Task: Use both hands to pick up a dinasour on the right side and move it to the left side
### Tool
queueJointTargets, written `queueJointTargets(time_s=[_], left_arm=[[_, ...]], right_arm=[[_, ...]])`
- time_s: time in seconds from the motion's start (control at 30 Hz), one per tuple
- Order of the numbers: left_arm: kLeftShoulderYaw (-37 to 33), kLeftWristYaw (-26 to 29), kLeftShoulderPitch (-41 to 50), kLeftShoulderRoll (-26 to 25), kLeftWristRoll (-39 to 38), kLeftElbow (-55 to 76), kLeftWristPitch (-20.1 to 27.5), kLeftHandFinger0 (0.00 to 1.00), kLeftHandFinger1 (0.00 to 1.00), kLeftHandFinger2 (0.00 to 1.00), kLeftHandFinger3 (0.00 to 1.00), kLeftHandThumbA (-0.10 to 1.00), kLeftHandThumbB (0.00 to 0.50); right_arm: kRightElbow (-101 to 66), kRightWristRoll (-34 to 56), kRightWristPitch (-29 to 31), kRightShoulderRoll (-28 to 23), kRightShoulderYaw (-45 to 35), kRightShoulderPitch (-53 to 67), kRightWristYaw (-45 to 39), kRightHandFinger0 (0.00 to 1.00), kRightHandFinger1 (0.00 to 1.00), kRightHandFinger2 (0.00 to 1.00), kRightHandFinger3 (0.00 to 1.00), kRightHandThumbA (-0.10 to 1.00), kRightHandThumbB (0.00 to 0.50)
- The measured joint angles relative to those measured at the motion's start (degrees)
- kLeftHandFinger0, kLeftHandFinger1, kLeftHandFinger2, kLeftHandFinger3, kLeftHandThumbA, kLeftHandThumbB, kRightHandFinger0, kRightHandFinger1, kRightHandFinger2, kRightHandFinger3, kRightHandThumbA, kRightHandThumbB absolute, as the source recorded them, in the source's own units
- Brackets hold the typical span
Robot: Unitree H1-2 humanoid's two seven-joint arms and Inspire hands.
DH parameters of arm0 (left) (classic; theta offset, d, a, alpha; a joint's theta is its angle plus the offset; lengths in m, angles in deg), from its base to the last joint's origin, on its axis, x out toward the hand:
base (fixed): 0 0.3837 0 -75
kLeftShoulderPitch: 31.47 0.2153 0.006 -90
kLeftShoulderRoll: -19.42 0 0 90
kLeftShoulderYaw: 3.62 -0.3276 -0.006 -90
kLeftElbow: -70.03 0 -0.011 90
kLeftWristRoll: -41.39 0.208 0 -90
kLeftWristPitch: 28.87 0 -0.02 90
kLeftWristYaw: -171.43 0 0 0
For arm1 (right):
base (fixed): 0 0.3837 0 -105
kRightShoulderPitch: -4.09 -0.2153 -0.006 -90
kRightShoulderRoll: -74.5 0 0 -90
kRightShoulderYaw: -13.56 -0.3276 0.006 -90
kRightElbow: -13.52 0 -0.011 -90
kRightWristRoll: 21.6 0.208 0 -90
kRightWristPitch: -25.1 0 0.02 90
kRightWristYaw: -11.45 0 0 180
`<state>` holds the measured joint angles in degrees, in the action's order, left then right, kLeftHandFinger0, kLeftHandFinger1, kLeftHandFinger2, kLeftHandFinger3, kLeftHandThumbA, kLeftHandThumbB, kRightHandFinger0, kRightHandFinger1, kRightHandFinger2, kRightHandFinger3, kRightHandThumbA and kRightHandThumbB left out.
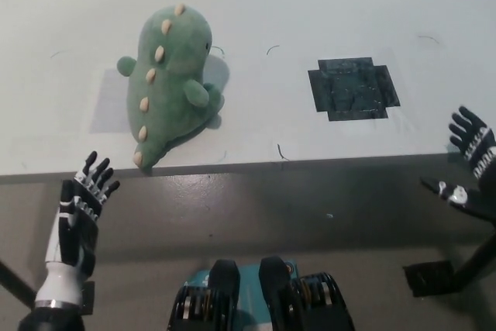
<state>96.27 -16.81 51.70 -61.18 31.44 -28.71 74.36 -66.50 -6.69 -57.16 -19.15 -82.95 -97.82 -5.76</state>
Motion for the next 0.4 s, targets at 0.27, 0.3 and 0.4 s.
queueJointTargets(time_s=[0.27, 0.3, 0.4], left_arm=[[-0.74, -0.25, -0.92, -0.13, -0.41, -5.25, 1.73, 1.0, 1.0, 1.0, 1.0, 1.0, 0.393], [-0.87, -0.27, -0.95, -0.17, -0.39, -5.78, 1.85, 1.0, 1.0, 1.0, 1.0, 1.0, 0.405], [-1.22, -0.27, -0.95, -0.16, -0.31, -6.76, 2.14, 1.0, 1.0, 1.0, 1.0, 1.0, 0.402]], right_arm=[[0.84, -1.08, 1.0, -0.39, -0.2, 3.39, 0.05, 1.0, 1.0, 1.0, 1.0, 1.0, 0.144], [1.16, -1.41, 1.3, -0.38, -0.17, 3.51, 0.06, 1.0, 1.0, 1.0, 1.0, 1.0, 0.137], [1.74, -1.94, 2.2, -0.38, -0.14, 3.86, 0.04, 1.0, 1.0, 1.0, 1.0, 1.0, 0.121]])
